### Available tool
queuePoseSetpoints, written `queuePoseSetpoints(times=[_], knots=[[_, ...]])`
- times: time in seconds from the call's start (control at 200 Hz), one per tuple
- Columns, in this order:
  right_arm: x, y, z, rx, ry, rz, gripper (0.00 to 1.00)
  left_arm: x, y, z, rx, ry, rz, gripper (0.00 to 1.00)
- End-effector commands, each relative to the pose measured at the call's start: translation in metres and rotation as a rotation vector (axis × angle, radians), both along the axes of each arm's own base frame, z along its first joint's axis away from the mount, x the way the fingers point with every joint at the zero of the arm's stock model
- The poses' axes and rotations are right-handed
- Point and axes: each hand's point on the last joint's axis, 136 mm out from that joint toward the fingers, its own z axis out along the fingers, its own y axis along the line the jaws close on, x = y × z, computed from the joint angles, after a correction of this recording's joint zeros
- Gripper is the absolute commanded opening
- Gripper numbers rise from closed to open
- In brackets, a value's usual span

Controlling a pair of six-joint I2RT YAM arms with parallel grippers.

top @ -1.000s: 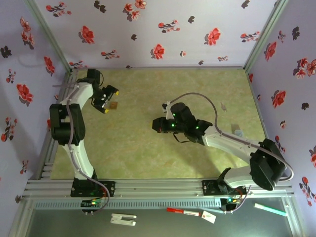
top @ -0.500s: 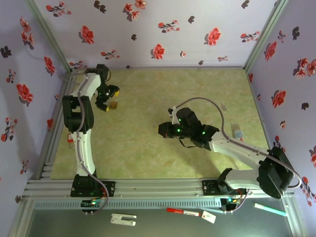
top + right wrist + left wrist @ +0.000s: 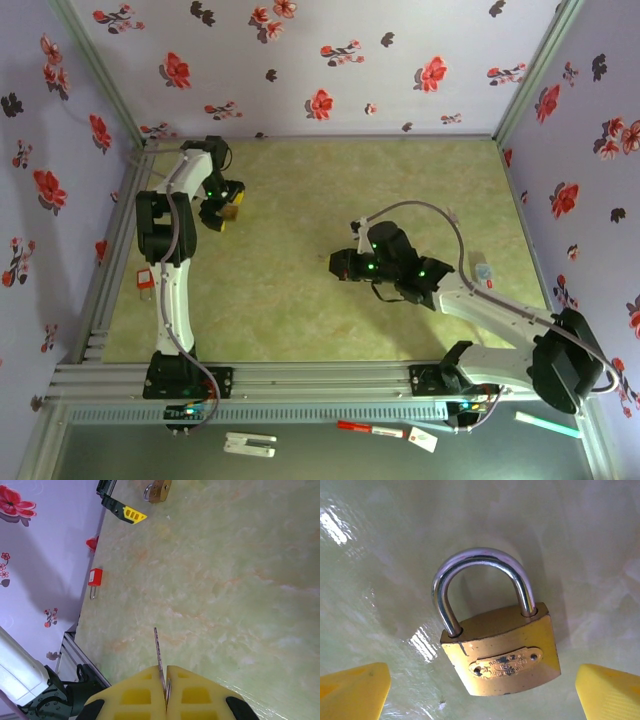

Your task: Unlock with the key

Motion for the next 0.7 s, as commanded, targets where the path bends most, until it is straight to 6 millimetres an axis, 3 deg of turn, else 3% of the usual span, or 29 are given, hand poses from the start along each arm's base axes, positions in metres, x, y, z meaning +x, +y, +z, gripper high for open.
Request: queuePoseSetpoints(times=[0.0,0.38,0.695], knots=[[-0.004,-0.005,-0.001,0.002,-0.012,0.006,0.00,0.006,0.005,-0.006,0.031,-0.009,0.043,0.95],[-0.009,-0.013,-0.008,0.006,-0.003,-0.015,0.00,0.009,0.003,-0.025,0.020,-0.008,0.079,0.90],[-0.009,-0.013,-0.005,0.007,-0.005,-0.014,0.00,0.002,0.008,-0.033,0.016,0.012,0.077,0.59]])
